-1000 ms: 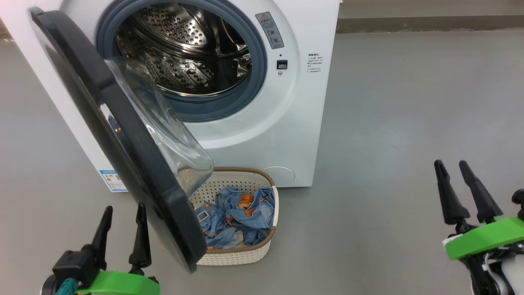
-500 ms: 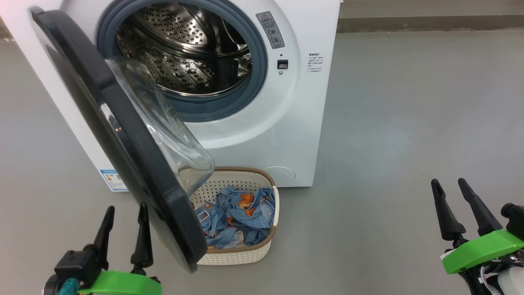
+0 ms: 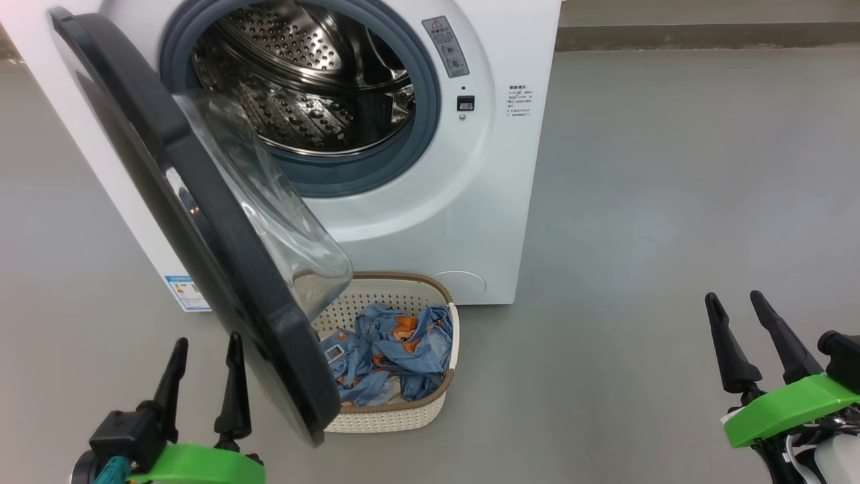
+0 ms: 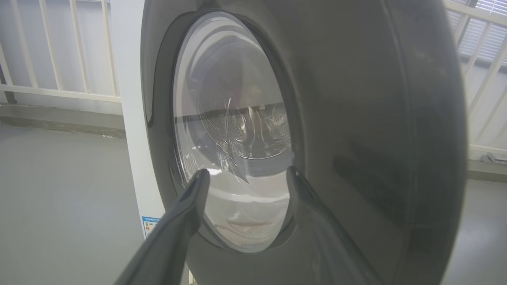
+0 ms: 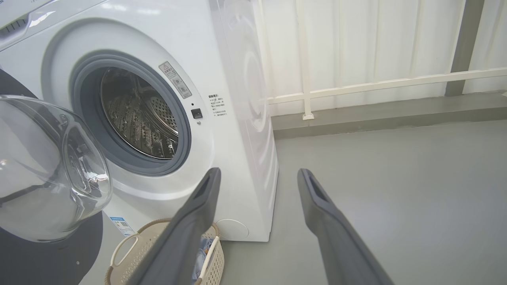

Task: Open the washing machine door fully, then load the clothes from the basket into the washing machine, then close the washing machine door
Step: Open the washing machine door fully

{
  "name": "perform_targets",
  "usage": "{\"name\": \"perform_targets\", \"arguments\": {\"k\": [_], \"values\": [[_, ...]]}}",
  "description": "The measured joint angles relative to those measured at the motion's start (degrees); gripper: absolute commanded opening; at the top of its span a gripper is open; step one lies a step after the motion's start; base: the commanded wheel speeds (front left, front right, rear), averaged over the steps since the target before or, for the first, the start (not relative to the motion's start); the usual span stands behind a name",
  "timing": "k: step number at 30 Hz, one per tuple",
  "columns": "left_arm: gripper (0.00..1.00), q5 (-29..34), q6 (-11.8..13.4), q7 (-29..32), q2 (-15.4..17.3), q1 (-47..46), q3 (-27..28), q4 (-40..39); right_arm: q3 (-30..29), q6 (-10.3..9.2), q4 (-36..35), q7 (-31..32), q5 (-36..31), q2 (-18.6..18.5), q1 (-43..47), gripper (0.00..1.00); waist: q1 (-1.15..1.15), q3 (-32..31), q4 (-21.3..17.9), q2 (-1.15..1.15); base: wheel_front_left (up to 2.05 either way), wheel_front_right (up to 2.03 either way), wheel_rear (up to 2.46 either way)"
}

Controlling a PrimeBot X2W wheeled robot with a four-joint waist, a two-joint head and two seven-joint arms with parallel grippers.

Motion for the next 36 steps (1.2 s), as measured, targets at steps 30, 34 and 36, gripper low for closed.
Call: {"name": "perform_targets", "arguments": {"k": [30,34,36], "values": [[1.00,-0.01,0.00,0.00,0.00,-0.03,0.03,0.01,0.59,0.00,0.49,0.00,-0.47,0.59,-0.03,1.00,0.00,0.33,-0.07,0.00,0.00,0.00,0.00],[1.00,-0.01,0.00,0.00,0.00,-0.03,0.04,0.01,0.93,0.00,0.65,0.00,-0.47,0.64,-0.03,1.00,0.00,0.38,-0.03,0.00,0.00,0.00,0.00],[0.98,-0.01,0.00,0.00,0.00,-0.03,0.04,0.01,1.09,0.00,0.70,0.00,-0.47,0.63,-0.05,1.00,0.00,0.40,-0.04,0.00,0.00,0.00,0.00]]}}
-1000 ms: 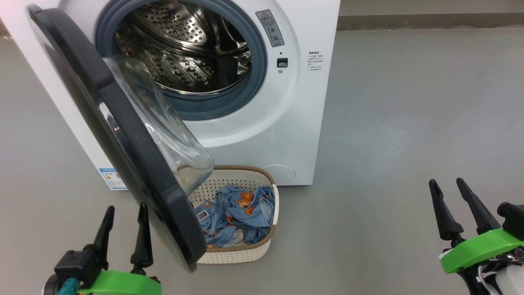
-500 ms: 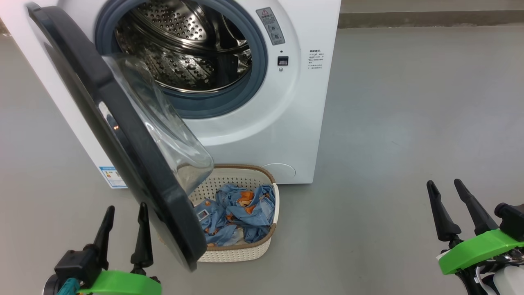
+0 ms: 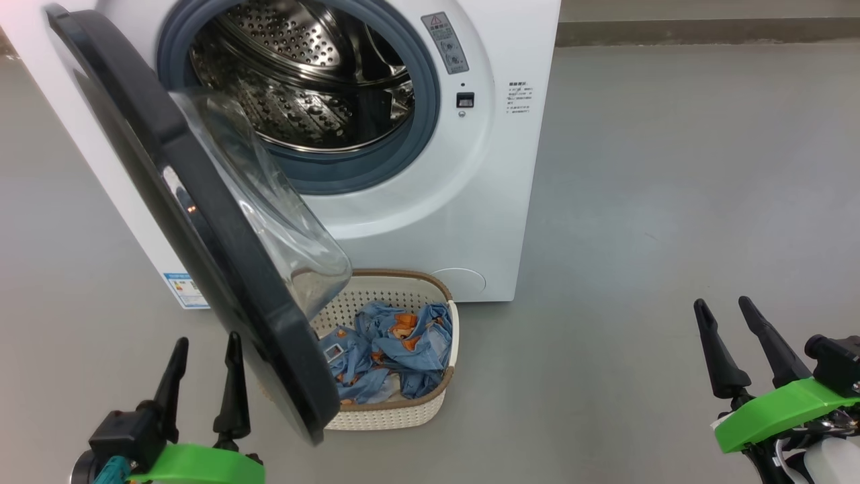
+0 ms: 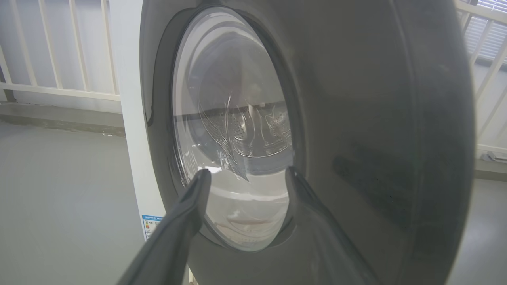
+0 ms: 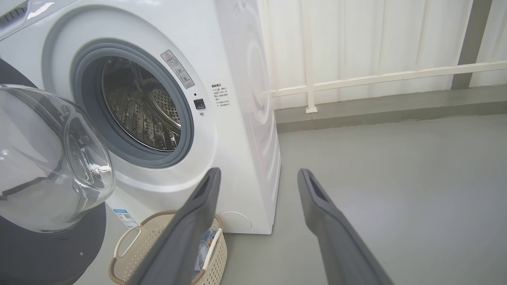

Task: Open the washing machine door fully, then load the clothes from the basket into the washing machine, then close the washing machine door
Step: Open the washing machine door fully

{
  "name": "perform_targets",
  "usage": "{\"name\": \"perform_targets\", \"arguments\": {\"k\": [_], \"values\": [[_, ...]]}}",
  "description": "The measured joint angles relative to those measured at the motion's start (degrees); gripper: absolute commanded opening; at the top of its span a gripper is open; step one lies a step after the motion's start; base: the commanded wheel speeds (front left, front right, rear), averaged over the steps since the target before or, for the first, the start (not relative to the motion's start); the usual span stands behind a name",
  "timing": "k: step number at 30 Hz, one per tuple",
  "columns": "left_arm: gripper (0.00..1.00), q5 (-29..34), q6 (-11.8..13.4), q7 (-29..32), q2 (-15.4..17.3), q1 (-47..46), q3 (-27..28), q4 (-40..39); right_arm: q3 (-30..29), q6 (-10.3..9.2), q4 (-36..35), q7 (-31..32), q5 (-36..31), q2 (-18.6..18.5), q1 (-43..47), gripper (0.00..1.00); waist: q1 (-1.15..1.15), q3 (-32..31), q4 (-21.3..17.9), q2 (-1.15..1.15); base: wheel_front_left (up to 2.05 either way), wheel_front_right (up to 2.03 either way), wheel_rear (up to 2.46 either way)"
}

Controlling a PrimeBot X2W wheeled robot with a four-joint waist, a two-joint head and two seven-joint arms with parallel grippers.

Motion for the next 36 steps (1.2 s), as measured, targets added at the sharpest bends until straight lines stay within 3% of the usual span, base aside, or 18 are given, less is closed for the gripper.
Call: {"name": "perform_targets", "arguments": {"k": [2,4,5,6,16,26,36], "values": [[0.85,0.00,0.00,0.00,0.00,-0.01,0.01,0.00,0.05,0.00,0.03,0.00,0.01,0.00,-0.08,1.00,0.00,0.02,0.00,0.00,0.00,0.00,0.00],[0.42,-0.01,0.00,0.00,0.00,-0.01,0.01,0.01,0.09,0.00,0.04,0.00,0.01,0.00,-0.13,1.00,0.00,0.01,0.01,0.00,0.00,0.00,0.00],[0.09,-0.01,0.00,0.00,0.00,-0.01,0.01,0.01,0.10,0.00,0.09,0.00,0.01,0.00,-0.13,1.00,0.00,0.01,0.02,0.00,0.00,0.00,0.00],[0.00,-0.01,0.00,0.00,0.00,-0.01,0.01,0.01,0.10,0.00,0.12,0.00,0.01,0.00,-0.13,1.00,0.00,0.00,0.03,0.00,0.00,0.00,0.00],[0.00,-0.45,0.00,0.00,-0.02,-0.04,0.57,-2.41,0.08,0.00,0.19,0.00,0.01,0.14,-0.12,1.00,0.00,0.00,0.37,0.00,0.00,0.00,0.00],[0.00,-0.45,0.00,0.00,-0.14,-0.18,1.26,-12.17,0.08,0.00,0.33,0.00,0.02,0.20,-0.15,1.00,0.00,-0.14,1.01,0.00,0.00,0.00,0.00],[0.00,-0.64,0.00,-0.05,-0.16,-0.99,-3.83,-22.38,0.34,0.00,0.34,0.00,0.02,0.45,-0.16,1.00,0.00,-0.59,1.56,0.00,0.00,0.00,0.00]]}}
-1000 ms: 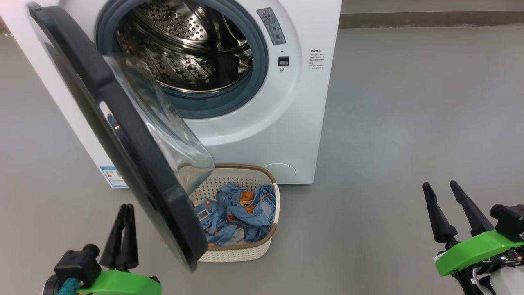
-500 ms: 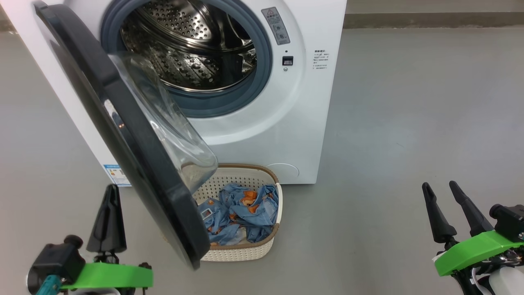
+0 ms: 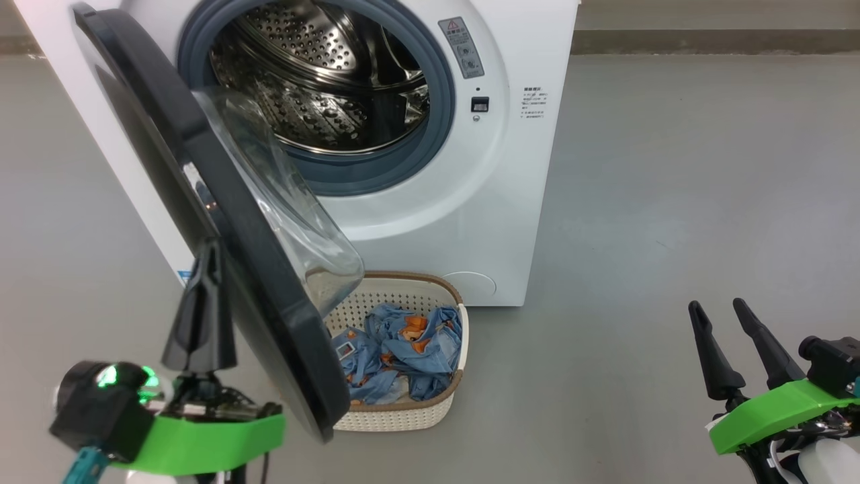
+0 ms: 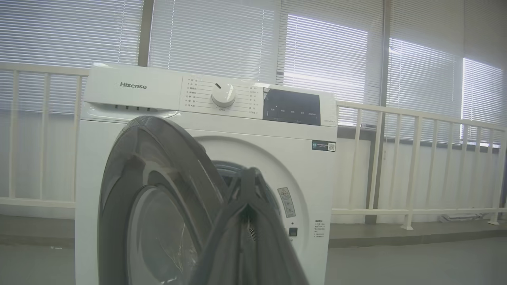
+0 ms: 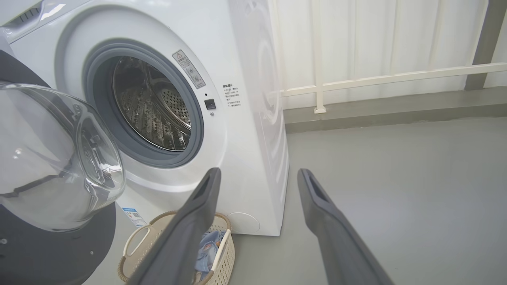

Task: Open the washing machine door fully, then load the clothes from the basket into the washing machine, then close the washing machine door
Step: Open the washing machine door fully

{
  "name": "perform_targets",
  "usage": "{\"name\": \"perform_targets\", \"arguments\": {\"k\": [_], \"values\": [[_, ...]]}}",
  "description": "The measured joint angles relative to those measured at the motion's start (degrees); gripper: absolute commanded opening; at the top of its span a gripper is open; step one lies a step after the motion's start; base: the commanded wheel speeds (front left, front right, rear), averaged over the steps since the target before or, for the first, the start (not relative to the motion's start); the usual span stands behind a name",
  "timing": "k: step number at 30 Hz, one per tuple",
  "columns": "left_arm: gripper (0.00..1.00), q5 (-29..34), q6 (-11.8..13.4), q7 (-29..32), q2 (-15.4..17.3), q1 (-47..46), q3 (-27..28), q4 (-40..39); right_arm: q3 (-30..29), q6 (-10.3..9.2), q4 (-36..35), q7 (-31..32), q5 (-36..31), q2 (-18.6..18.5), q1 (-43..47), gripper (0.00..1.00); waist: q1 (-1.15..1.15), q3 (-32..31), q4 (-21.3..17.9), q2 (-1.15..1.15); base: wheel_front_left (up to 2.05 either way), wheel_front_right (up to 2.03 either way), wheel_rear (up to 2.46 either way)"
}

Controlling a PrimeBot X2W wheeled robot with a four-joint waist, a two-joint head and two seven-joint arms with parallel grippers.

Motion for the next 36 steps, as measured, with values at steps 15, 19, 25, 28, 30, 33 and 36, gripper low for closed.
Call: {"name": "perform_targets", "arguments": {"k": [15,19,25,28,30,33,36], "values": [[0.00,-2.55,0.00,2.29,0.07,-1.14,-13.57,1.14,0.81,0.00,0.04,0.00,0.09,0.46,-0.81,1.00,0.00,-0.11,-2.56,0.00,0.00,0.00,0.00],[0.00,-4.59,0.26,3.60,0.07,0.47,-14.50,5.87,1.04,0.00,0.04,0.00,0.09,0.58,-0.81,1.00,0.00,0.09,-2.97,0.00,0.00,0.00,0.00],[0.00,-6.55,0.27,3.66,0.08,0.85,-14.27,13.47,1.31,0.00,0.07,0.00,0.09,0.68,-0.82,1.00,0.00,0.41,-2.88,0.00,0.00,0.00,0.00],[0.00,-7.12,0.27,3.52,0.08,0.75,-14.18,16.04,1.40,0.00,0.14,0.00,0.09,0.68,-0.82,1.00,0.00,0.41,-2.65,0.00,0.00,0.00,0.00],[0.00,-7.68,0.35,3.36,0.08,0.37,-14.22,17.78,1.49,0.00,0.24,0.00,0.09,0.68,-0.82,1.00,0.00,0.39,-2.49,0.00,0.00,0.00,0.00],[0.00,-8.77,0.43,2.99,0.08,-0.71,-14.26,20.27,1.64,0.00,0.31,0.00,0.09,0.75,-0.83,1.00,0.00,0.40,-2.38,0.00,0.00,0.00,0.00],[0.00,-9.47,0.79,2.47,0.05,-1.37,-14.38,21.40,1.66,0.00,0.34,0.00,0.09,0.81,-0.84,1.00,0.00,0.39,-2.34,0.00,0.00,0.00,0.00]]}}
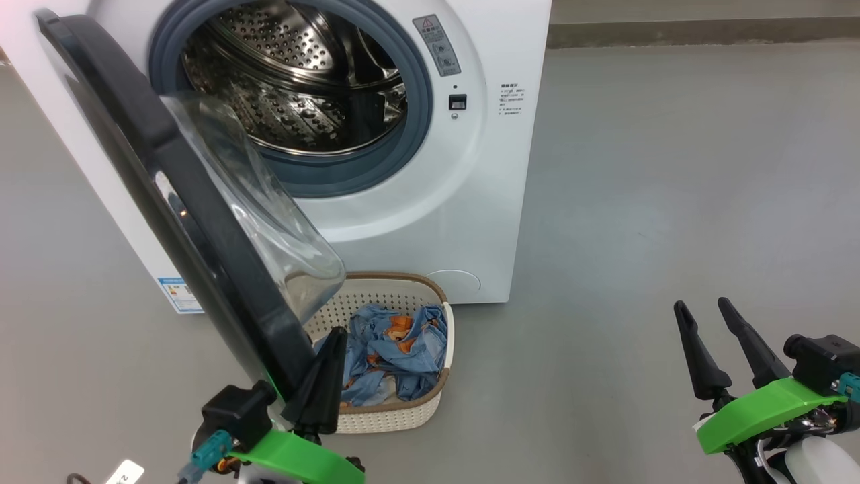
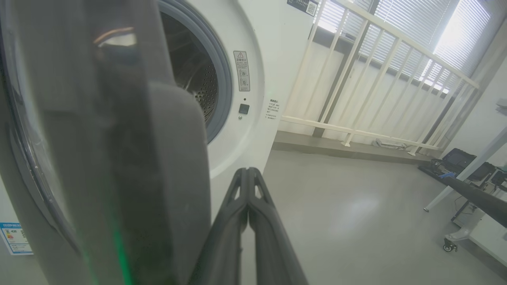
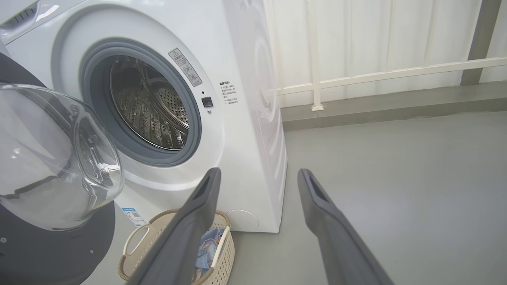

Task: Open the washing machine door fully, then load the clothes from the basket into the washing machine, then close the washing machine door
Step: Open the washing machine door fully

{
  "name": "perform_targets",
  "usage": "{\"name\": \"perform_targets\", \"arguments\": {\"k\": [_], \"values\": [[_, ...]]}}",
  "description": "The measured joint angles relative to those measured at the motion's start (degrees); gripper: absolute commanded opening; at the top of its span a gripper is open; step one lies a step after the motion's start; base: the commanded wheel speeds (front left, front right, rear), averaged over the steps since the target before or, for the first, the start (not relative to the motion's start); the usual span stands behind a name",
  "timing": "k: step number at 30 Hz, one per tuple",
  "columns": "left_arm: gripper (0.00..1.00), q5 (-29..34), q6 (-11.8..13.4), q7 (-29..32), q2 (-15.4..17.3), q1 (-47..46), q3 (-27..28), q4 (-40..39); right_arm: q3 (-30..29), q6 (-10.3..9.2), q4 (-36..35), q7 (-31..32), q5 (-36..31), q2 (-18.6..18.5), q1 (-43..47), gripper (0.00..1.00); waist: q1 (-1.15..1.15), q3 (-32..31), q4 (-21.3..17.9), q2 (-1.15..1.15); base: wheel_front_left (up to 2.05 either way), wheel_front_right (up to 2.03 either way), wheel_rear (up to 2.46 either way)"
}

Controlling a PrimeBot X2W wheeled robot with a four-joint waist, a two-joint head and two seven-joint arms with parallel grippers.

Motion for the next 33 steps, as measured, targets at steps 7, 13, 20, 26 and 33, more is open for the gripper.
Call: {"name": "perform_targets", "arguments": {"k": [7,13,20,26,33], "values": [[0.00,-0.78,1.18,-0.94,-0.04,-1.40,0.23,2.29,-0.01,0.00,0.24,0.00,0.14,0.18,0.00,1.00,0.00,0.18,0.20,0.00,0.00,0.00,0.00],[0.00,-0.78,1.24,-1.47,-0.13,-1.41,0.58,2.48,-0.19,0.00,0.47,0.00,0.48,0.24,0.00,1.00,0.00,0.16,1.24,0.00,0.00,0.00,0.00],[0.00,-0.79,1.34,-1.51,0.05,-0.88,0.79,2.26,-0.24,0.00,0.65,0.00,0.48,0.98,0.01,1.00,0.00,-0.04,3.70,0.00,0.00,0.00,0.00],[0.00,-0.79,1.49,-1.90,0.44,0.15,1.02,1.47,-1.27,0.00,0.69,0.00,0.49,1.00,0.02,1.00,0.00,-0.23,6.45,0.00,0.00,0.00,0.00],[0.00,-1.12,2.05,-1.67,1.59,1.09,1.32,0.15,-1.64,0.00,0.69,0.00,0.49,1.09,0.09,1.00,0.00,-0.30,9.92,0.00,0.00,0.00,0.00]]}}
